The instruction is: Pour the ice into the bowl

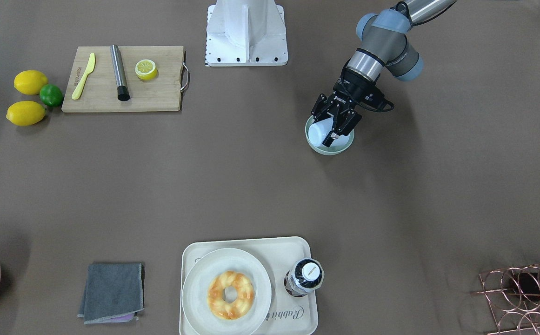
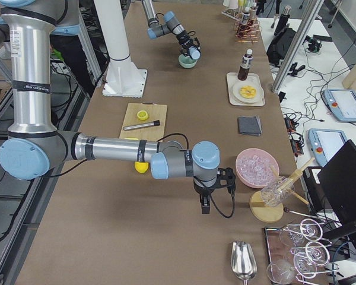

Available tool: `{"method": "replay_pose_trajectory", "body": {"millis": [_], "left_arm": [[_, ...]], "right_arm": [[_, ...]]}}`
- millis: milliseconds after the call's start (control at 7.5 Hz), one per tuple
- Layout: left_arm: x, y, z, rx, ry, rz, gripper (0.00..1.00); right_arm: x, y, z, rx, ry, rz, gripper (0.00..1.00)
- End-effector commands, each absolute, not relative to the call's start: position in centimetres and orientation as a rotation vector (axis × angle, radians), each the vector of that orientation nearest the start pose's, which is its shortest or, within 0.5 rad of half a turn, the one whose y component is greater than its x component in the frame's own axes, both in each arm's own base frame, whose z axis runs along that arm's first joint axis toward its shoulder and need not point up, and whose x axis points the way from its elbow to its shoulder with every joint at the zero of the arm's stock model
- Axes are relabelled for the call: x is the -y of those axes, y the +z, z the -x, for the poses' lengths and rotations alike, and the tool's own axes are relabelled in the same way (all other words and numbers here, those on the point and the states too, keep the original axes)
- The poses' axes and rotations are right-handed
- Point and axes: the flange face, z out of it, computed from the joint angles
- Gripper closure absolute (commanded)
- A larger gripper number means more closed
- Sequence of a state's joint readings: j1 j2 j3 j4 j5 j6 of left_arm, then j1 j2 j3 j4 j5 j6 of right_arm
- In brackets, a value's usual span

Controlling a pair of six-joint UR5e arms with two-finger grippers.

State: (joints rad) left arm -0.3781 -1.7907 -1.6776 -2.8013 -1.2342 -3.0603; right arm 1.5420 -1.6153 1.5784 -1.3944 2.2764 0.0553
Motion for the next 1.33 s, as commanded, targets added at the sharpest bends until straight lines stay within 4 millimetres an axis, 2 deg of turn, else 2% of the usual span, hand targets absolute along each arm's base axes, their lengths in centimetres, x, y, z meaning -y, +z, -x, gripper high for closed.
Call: {"method": "replay_pose_trajectory", "body": {"millis": [0,533,800,933,1067,1200], "left_arm": [[36.3,35.4,-45.6,-1.732,-1.689,0.711,0.37],[36.6,35.1,-45.8,-1.754,-1.72,0.715,0.37],[37.0,36.7,-46.7,-1.59,-1.724,0.656,0.37],[38.8,36.8,-45.6,-1.525,-1.721,0.61,0.37],[40.8,35.9,-43.4,-1.462,-1.695,0.528,0.37],[43.2,35.1,-40.5,-1.413,-1.725,0.516,0.37]], "right_arm": [[48.3,66.7,-5.5,0.709,-0.026,-0.098,0.01],[48.4,66.4,-5.4,0.713,-0.022,-0.099,0.01],[48.5,66.5,-5.2,0.72,-0.027,-0.099,0.01],[48.5,66.4,-5.2,0.72,-0.026,-0.1,0.01],[48.5,66.3,-5.2,0.72,-0.025,-0.101,0.01],[48.5,66.3,-5.2,0.72,-0.026,-0.1,0.01]]}}
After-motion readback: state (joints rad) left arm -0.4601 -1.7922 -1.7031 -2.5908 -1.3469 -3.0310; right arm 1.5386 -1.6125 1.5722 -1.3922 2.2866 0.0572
